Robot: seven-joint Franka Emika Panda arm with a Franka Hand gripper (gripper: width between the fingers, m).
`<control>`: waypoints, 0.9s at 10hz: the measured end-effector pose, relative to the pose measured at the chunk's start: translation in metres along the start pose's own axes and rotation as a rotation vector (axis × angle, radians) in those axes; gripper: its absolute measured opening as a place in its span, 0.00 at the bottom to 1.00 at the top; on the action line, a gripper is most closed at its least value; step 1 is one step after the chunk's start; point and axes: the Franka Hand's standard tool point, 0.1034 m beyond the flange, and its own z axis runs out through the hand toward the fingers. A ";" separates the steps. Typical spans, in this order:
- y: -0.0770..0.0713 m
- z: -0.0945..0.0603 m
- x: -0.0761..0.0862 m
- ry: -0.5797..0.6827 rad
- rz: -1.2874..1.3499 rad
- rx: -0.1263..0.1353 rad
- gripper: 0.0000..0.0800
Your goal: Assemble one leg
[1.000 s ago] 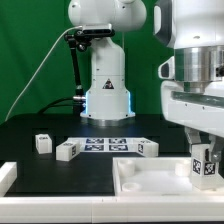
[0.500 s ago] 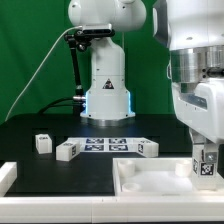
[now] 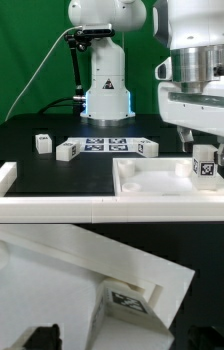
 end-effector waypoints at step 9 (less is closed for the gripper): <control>-0.002 0.000 0.004 0.043 -0.862 -0.071 0.81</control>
Offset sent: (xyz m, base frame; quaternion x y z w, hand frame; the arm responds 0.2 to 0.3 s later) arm 0.0082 0.0054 0.0019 -0.0470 0.0176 -0.3229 0.9451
